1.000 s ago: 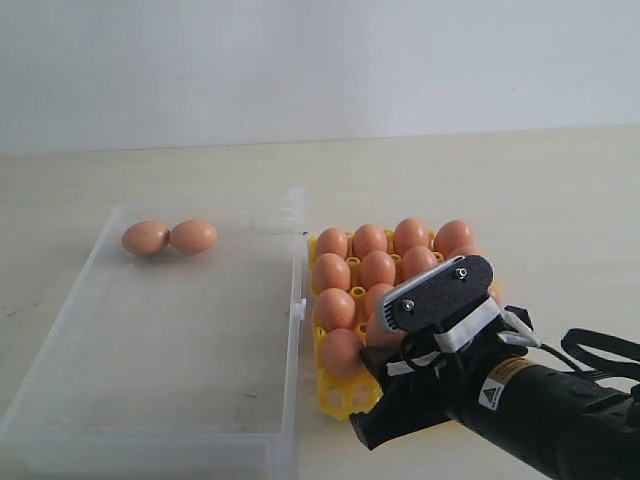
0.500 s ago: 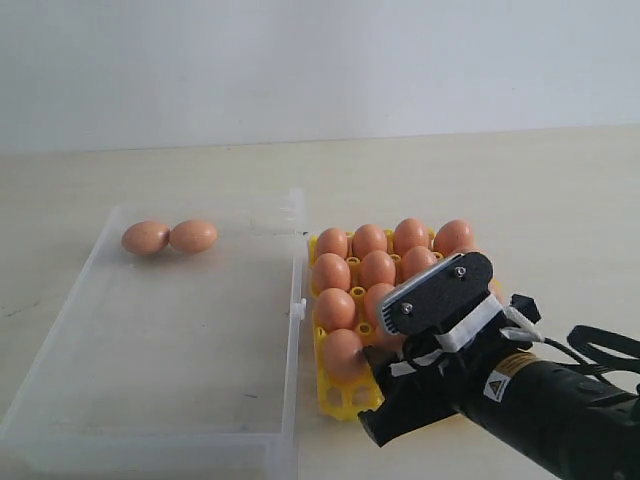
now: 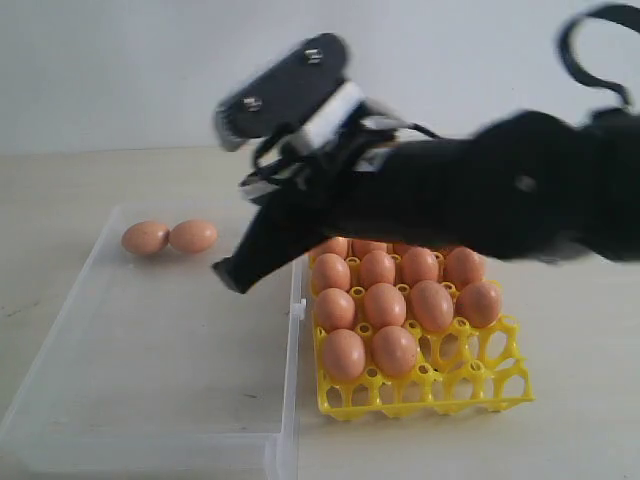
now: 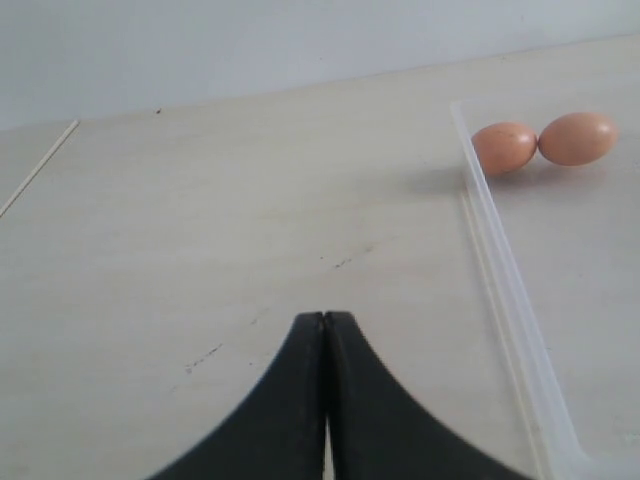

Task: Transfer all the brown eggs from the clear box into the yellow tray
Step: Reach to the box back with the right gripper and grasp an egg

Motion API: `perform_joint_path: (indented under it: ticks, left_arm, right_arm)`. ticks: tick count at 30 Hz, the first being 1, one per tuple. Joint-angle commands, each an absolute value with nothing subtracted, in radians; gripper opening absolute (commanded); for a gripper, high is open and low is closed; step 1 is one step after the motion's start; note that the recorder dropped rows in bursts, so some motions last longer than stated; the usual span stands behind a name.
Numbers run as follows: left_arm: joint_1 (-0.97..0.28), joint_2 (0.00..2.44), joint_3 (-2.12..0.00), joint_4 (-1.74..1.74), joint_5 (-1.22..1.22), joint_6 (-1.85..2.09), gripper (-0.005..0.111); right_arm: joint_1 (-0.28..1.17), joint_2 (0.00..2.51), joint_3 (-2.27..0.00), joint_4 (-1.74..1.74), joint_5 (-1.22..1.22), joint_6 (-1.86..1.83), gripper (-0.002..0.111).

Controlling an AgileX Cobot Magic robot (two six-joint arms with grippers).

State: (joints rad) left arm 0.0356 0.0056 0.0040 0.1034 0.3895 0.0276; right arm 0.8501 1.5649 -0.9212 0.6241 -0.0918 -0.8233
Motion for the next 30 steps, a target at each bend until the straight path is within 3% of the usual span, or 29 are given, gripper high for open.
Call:
perform_joint_path:
  ticks: [1,5,8,12,21,30]
  left_arm:
    - [0.028,0.000,0.000,0.101,0.380,0.023,0.000]
    - [0.028,0.000,0.000,0.101,0.380,0.023,0.000]
    - [0.028,0.000,0.000,0.101,0.380,0.023,0.000]
    - [0.028,0.000,0.000,0.101,0.380,0.023,0.000]
    - [0.028,0.000,0.000,0.101,0.380,0.023,0.000]
    - [0.028,0.000,0.000,0.101,0.380,0.023,0.000]
  right_arm:
    - [0.841,1.812,-1.229,0.349,0.225,-0.731,0.000]
    - [0.841,2.039,-1.554,-0.137,0.502,-0.305,0.010]
    - [0.841,2.191,-1.777,-0.326,0.699,-0.155,0.034]
    - [0.843,2.342,-1.966,-0.353,0.712,-0.319,0.063]
    - [0.835,2.444,-1.993,-0.227,0.435,-0.589,0.068]
    - [0.796,2.473,-1.993,-0.212,0.393,-0.599,0.068]
